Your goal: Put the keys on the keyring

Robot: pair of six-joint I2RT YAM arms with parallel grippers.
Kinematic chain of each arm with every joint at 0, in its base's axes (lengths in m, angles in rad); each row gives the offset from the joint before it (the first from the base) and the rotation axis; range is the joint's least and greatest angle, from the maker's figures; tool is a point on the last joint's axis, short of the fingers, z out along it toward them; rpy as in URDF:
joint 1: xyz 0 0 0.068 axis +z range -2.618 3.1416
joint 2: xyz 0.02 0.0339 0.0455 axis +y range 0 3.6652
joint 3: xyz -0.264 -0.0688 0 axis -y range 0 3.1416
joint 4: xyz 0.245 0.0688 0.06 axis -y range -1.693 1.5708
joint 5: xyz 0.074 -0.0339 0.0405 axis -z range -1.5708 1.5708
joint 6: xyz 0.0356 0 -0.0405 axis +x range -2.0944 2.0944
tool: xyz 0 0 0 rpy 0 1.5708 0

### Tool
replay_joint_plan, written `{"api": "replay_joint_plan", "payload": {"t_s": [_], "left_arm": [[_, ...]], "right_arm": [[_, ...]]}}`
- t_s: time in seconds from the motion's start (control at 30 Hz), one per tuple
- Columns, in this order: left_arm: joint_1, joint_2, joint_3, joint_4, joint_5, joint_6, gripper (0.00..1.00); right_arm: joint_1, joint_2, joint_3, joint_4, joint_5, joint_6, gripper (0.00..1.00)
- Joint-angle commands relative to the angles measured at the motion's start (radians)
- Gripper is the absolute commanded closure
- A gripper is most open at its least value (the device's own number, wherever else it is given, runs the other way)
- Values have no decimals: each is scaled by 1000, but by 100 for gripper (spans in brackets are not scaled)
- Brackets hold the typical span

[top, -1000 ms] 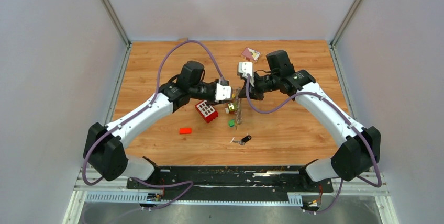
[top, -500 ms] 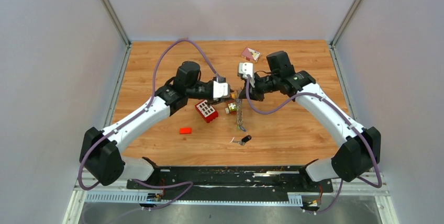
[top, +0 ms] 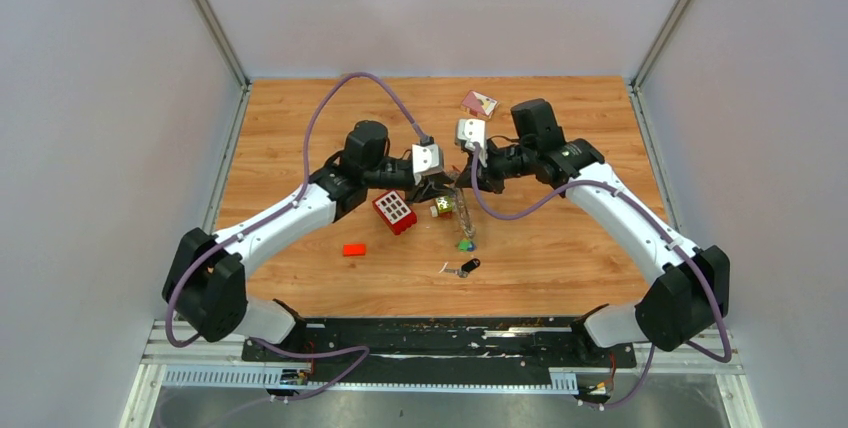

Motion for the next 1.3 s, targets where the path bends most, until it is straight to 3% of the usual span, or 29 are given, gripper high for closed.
{"api": "replay_joint_plan", "payload": {"t_s": [0.0,0.47,0.67,0.8,0.93,1.27], "left_arm": [[-4,5,-13,91,26,-99,66],[-3,60,-31,172,47,-178,76],[-4,71,-24,202,66,-221,86],[-4,83,-17,219,78,-262,100],[-3,74,-12,206,81,-269,100],[-4,7,-20,74,20,-107,100]], "right_arm": [[-6,-48,0,83,-16,27,100],[-9,-50,-8,101,-9,39,100],[-10,-53,-17,110,-2,39,100],[-12,-55,-21,117,6,40,100],[-15,-60,-32,131,36,50,100],[-53,-38,-32,148,26,110,100]]}}
